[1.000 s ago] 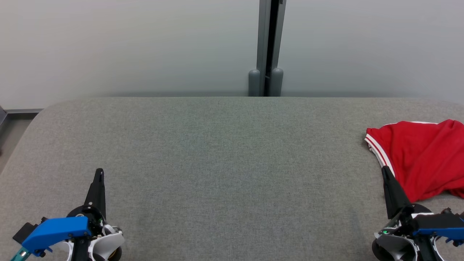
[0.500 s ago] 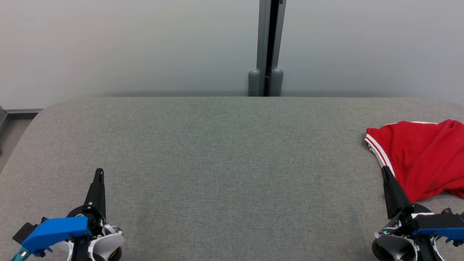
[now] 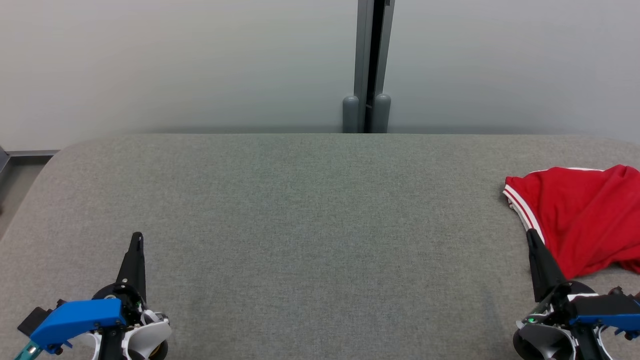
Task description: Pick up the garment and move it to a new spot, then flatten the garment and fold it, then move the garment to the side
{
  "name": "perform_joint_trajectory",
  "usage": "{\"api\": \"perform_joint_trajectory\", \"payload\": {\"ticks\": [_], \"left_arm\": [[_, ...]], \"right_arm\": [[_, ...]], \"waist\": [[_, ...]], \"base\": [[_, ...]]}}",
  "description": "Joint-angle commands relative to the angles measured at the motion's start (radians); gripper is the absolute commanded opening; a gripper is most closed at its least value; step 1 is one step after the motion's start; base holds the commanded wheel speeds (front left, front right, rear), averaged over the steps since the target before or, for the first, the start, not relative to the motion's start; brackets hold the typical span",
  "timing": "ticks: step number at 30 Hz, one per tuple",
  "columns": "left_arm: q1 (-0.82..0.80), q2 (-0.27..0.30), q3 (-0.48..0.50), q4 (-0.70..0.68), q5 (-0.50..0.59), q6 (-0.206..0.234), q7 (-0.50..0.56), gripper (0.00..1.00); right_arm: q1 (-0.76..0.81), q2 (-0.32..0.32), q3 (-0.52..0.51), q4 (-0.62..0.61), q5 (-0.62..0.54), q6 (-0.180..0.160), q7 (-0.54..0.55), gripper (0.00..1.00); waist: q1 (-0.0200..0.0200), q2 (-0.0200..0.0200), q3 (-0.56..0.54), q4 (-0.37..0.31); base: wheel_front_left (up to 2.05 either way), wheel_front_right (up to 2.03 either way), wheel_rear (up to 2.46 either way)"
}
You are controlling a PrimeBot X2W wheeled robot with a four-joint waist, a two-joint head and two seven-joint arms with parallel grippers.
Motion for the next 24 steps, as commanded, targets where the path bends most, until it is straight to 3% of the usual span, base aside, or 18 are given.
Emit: {"api": "perform_joint_trajectory", "payload": {"ticks": [1, 24], "left_arm": [[-0.01, -0.002, 0.004, -0.004, -0.001, -0.005, 0.004, 0.0], [-0.01, -0.002, 0.004, -0.004, -0.001, -0.005, 0.004, 0.0]], "right_arm": [[-0.01, -0.004, -0.002, -0.003, 0.003, 0.0, 0.003, 0.0], [-0.01, -0.004, -0.002, -0.003, 0.003, 0.0, 0.003, 0.0]], "waist": [[0.0, 0.0, 0.0, 0.0], [0.0, 0.0, 0.0, 0.0]], "base": [[0.0, 0.0, 0.0], [0.0, 0.0, 0.0]]}}
